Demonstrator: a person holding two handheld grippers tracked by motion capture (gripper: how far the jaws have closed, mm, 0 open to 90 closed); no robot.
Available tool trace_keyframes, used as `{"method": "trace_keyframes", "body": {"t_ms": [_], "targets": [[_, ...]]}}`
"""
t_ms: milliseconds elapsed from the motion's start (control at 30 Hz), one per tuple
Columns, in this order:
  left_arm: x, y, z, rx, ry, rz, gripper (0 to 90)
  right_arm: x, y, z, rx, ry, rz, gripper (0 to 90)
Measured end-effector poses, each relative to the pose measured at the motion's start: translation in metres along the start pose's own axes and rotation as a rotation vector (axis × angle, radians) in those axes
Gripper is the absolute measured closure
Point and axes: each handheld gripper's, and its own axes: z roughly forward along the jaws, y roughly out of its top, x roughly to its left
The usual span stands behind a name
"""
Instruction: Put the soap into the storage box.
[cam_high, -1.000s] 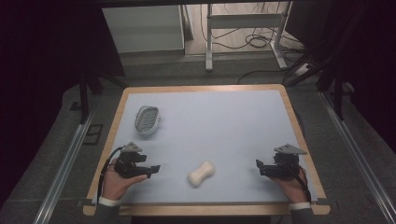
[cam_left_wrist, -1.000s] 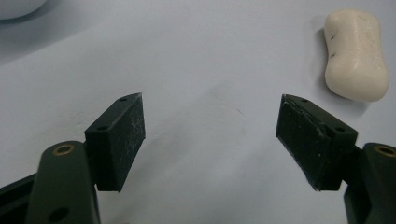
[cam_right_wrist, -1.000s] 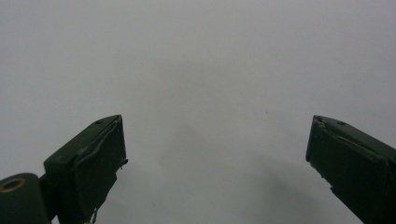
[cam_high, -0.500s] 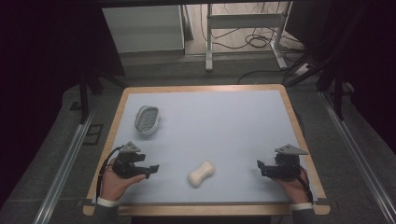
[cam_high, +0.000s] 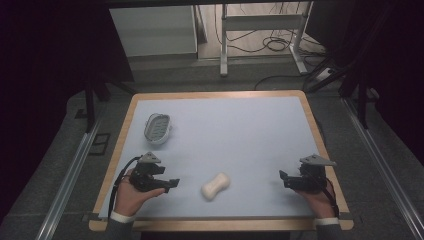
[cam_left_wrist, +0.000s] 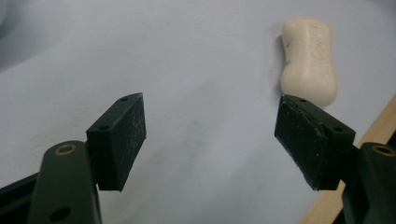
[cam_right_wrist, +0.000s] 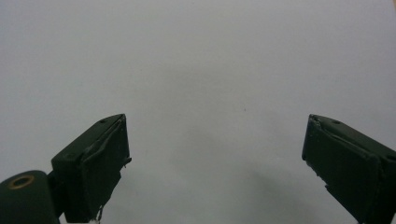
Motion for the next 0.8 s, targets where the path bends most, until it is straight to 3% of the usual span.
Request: {"method": "trace_keyframes", "body": {"t_ms": [300, 800], "targets": [[-0.025, 0.02, 0.014, 0.064, -0.03, 0.05, 24.9, -0.004, 0.0, -0.004, -0.007, -0.001, 0.01, 7.2], [-0.041, 0.035, 0.037, 0.112, -0.053, 0.084, 24.9, -0.006, -0.002, -0.002, 0.007, -0.011, 0.019, 7.2]]}}
